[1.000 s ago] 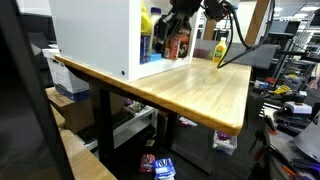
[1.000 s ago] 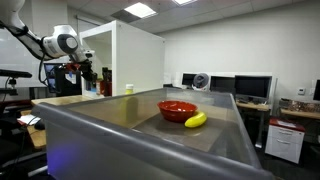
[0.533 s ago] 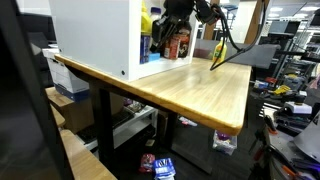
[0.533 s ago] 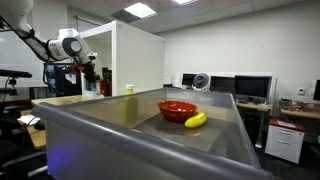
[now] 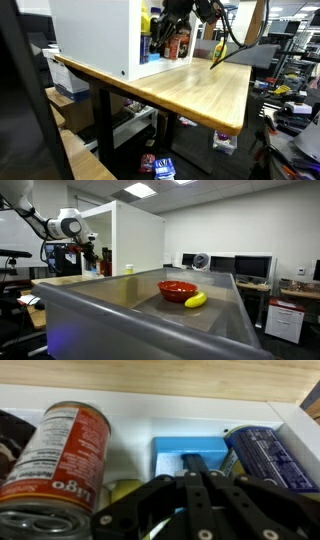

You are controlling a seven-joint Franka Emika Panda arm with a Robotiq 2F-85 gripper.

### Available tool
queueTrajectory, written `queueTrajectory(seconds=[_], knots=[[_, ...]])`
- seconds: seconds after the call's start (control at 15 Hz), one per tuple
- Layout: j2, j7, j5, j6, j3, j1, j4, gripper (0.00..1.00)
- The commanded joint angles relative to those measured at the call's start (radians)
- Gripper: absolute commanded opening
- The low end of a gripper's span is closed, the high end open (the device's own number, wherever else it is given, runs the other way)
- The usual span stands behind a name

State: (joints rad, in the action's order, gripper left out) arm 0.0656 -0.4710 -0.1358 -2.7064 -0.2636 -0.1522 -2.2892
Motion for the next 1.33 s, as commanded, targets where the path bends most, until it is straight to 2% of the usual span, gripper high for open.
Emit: queueTrajectory(seconds=[0.0,0.33,0.4,0.53,0.8,1.27], knots=[[0.017,0.037,0.063,0.034,0.01,-0.023,-0.012,0.0],[0.034,0.008,0.032,0.079,0.01,-0.019,-0.015,0.0],[0.047,-0.032,-0.027,0.107,0.007,-0.008,-0.017,0.26],[0.068,-0.018,-0.046,0.128,0.008,-0.009,-0.028,0.3],[0.132,0.005,-0.057,0.176,0.009,-0.009,-0.049,0.49],[0.229,0.045,0.05,0.412,0.031,-0.006,-0.051,0.85]])
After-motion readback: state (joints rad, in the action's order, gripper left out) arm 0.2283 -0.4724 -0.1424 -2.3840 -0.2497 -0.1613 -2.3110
